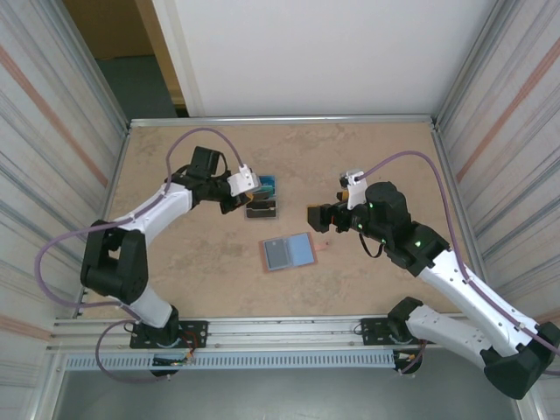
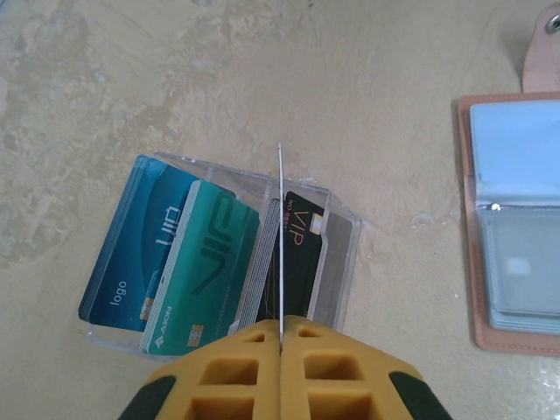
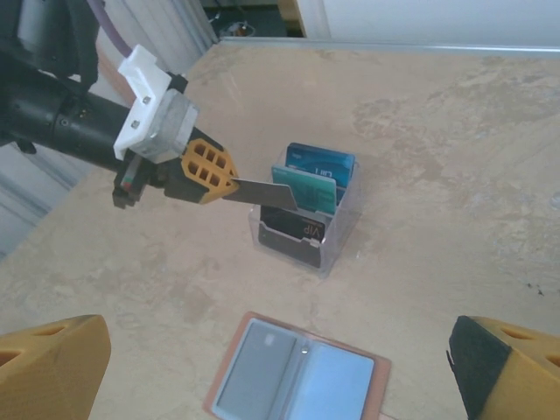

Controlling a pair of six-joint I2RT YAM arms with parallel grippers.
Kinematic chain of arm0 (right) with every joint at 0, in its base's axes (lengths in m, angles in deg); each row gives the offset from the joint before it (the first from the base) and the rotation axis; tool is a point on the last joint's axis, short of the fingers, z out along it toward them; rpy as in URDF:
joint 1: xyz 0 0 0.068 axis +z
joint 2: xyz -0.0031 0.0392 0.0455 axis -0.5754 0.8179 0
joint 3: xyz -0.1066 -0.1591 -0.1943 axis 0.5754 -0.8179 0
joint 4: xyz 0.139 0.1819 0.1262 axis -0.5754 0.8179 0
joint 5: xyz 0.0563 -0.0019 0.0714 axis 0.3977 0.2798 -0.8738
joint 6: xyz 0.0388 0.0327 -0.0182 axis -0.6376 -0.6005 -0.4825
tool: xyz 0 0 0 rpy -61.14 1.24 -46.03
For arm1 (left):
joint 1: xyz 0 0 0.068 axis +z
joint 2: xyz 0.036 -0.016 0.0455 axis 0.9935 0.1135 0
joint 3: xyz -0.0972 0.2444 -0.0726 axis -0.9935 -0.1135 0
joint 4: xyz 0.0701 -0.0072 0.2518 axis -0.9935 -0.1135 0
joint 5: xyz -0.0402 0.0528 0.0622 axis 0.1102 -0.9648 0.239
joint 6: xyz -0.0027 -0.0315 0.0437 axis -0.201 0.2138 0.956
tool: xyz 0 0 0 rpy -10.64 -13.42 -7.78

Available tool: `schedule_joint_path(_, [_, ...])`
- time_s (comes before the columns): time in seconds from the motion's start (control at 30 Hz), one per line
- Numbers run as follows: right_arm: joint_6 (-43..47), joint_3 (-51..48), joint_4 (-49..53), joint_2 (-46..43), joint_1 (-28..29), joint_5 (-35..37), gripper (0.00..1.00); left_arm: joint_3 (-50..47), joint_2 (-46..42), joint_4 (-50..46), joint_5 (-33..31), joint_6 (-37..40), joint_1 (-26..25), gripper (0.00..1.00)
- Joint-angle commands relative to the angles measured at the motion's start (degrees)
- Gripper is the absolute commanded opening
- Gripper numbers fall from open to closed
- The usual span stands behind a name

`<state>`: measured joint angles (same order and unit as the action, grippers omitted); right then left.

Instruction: Take the credit cards out of the card holder

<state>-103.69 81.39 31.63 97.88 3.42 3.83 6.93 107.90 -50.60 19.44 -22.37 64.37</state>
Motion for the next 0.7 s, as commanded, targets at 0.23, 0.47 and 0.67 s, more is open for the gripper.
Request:
schedule_joint_path(0.23, [-2.45,-0.49,1.17,-1.08,-0.24,2.01,0.99,5.41,6.54,-3.58,3.08,3.89,-0.05,0.00])
schedule_joint_path(0.47, [-2.64,-0.78,1.03,-1.44,-0.28,2.08,0.99,7.62,9.87,-4.94,4.02,4.03,-0.05,0.00])
schedule_joint_path(0.67, [-2.78,-0.91,0.77,-1.18,-0.32,2.03,0.99,8.56,12.18,-5.13,4.54,3.39,-0.05,0.00])
